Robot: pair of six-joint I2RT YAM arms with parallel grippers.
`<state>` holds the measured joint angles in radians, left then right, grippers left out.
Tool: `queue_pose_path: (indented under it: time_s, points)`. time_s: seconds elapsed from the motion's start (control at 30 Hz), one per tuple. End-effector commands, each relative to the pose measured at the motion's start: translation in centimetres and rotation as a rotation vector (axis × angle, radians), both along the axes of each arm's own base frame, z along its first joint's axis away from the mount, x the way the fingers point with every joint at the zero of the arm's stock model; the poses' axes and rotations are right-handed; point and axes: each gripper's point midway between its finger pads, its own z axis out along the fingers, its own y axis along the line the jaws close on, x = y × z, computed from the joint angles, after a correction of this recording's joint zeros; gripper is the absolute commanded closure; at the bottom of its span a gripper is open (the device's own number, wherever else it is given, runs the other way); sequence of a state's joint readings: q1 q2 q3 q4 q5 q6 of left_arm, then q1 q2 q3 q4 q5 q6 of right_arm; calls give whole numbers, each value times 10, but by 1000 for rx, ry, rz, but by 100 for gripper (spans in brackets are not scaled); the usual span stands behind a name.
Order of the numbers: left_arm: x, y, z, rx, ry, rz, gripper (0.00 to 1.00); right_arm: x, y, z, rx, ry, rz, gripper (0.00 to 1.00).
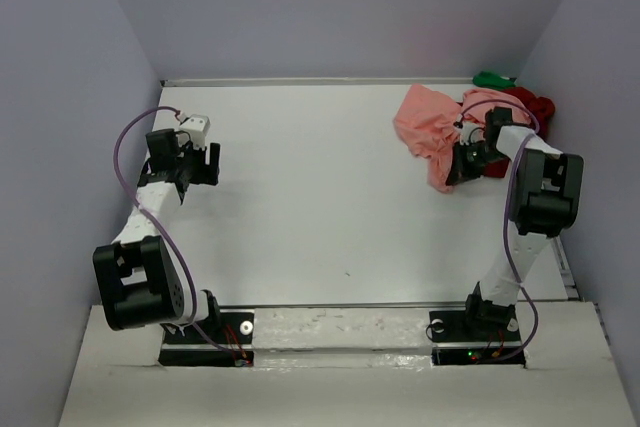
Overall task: Fold and stack the t-shirts
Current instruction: Grab the tshirt from the pile
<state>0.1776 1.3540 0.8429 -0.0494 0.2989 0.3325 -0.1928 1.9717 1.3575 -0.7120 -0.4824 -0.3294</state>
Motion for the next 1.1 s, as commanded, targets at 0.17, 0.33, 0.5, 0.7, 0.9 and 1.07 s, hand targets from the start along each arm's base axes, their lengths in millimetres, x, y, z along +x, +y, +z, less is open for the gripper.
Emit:
queue_pose_path:
  time_s: [0.17, 0.33, 0.5, 0.7, 0.9, 1.07]
  points:
    - [8, -2, 30, 5, -64, -1, 16, 44, 79, 139, -16, -210, 257, 100]
    - [2, 0, 37, 20, -87, 12, 13, 33, 166, 200, -28, -298, 449, 100]
    - [-3, 2, 37, 28, -91, 20, 12, -15, 248, 215, -16, -332, 667, 100]
    - [-4, 1, 34, 28, -84, 23, 12, -50, 299, 282, 130, -515, 817, 100]
    - [-4, 2, 27, 27, -72, 26, 12, -59, 284, 344, 101, -715, 809, 100]
    - [-3, 2, 21, 24, -55, 26, 12, -58, 274, 352, 48, -757, 786, 100]
